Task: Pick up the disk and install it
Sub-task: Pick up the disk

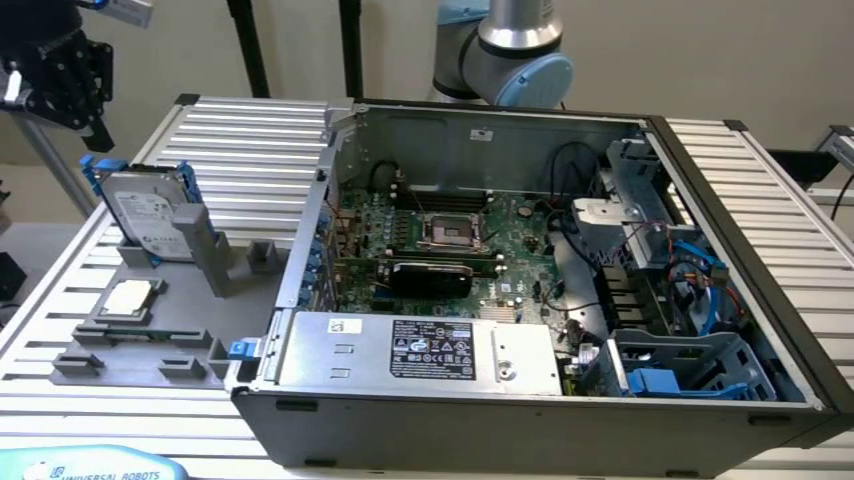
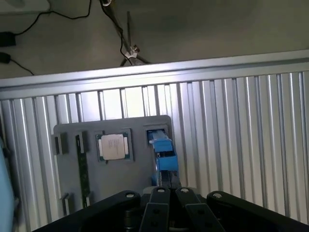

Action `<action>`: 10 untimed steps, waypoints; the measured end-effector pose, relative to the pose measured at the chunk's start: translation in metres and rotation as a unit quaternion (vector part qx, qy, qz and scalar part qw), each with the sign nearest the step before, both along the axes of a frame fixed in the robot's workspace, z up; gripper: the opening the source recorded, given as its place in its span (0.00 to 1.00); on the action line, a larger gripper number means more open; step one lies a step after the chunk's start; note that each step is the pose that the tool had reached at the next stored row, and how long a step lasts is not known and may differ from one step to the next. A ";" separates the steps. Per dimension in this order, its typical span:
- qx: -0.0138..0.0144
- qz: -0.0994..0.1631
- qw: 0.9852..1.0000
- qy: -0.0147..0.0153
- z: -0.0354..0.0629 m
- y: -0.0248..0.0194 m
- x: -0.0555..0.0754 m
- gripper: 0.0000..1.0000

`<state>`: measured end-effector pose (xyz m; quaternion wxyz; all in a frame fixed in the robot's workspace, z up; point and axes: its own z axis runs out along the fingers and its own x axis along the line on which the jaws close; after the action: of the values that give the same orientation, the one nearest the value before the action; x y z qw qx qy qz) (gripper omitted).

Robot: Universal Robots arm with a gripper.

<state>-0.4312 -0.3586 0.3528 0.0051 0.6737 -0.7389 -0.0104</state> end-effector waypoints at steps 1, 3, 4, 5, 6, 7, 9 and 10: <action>0.000 0.005 1.000 0.000 0.0000 0.0003 0.000 0.11; 0.000 0.011 1.000 0.000 0.0001 0.0005 0.000 0.11; 0.000 0.013 1.000 0.000 0.0001 0.0005 0.000 0.11; 0.000 0.014 1.000 0.000 0.0000 0.0005 0.000 0.12; 0.000 0.015 1.000 0.000 0.0000 0.0006 0.000 0.12; 0.000 0.015 1.000 0.000 0.0000 0.0006 0.000 0.18; 0.000 0.015 1.000 0.000 0.0000 0.0006 0.000 0.24; 0.000 0.015 1.000 0.000 0.0001 0.0006 0.000 0.30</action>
<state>-0.4312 -0.3580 0.3528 0.0053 0.6850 -0.7285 -0.0103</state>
